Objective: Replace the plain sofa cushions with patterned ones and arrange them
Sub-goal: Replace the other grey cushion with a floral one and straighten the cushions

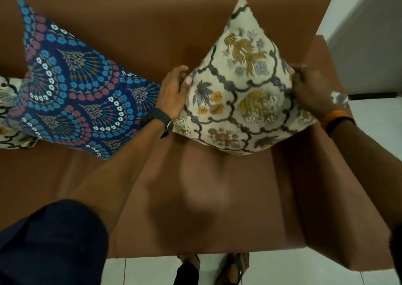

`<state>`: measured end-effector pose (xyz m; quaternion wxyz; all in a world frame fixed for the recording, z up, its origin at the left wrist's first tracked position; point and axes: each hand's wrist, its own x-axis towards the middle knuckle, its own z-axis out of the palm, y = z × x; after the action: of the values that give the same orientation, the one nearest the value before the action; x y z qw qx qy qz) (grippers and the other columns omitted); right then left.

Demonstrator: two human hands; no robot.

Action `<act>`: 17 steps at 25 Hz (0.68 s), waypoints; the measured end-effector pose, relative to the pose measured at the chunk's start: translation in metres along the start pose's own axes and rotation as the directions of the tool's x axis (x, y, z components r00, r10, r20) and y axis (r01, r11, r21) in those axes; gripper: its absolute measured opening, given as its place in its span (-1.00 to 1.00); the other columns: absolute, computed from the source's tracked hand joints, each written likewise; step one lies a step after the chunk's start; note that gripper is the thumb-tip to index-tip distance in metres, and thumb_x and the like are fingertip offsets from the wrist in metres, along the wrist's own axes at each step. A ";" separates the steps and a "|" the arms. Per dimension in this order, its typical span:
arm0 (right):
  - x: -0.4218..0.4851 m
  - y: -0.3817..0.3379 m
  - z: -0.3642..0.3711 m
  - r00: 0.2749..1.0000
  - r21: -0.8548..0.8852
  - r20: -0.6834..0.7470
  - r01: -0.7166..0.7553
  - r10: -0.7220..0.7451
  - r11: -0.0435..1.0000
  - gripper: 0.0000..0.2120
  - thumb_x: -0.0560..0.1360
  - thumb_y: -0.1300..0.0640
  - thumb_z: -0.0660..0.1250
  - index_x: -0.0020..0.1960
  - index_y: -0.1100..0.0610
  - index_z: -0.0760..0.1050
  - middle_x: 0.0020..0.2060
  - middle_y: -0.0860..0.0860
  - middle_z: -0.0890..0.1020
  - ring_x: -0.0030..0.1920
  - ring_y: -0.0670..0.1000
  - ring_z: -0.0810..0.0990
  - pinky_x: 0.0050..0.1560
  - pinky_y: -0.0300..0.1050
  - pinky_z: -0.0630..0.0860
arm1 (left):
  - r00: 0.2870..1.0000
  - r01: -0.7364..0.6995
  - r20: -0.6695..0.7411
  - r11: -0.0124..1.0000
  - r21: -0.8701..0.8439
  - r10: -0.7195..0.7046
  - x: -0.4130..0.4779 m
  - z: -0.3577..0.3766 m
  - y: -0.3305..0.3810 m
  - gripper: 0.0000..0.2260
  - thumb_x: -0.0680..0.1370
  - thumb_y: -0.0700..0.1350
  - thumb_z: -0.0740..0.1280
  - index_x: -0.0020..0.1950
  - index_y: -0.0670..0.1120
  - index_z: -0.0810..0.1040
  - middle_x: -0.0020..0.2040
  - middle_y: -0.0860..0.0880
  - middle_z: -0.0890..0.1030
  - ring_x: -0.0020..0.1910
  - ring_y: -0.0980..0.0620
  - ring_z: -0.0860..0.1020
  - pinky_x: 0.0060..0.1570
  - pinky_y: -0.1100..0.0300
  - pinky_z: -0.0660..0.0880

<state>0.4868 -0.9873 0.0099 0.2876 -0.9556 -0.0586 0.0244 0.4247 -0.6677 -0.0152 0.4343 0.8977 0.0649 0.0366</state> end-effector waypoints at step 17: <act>-0.003 -0.010 0.067 0.914 -0.048 -0.406 -0.017 -0.004 0.999 -0.40 0.70 -0.23 0.04 0.63 0.07 0.24 0.64 0.12 0.27 0.66 0.15 0.18 0.64 0.30 0.00 | 0.942 -0.286 -0.063 0.885 0.367 0.331 0.012 0.071 -0.003 -0.26 0.61 0.31 0.14 0.64 -0.07 0.01 0.66 -0.15 0.08 0.65 -0.14 0.03 0.60 -0.27 0.03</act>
<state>0.4774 -0.9433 -0.0402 0.2694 -0.9470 0.0050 -0.1747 0.4446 -0.7192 -0.0611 0.2499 0.9556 -0.0465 0.1488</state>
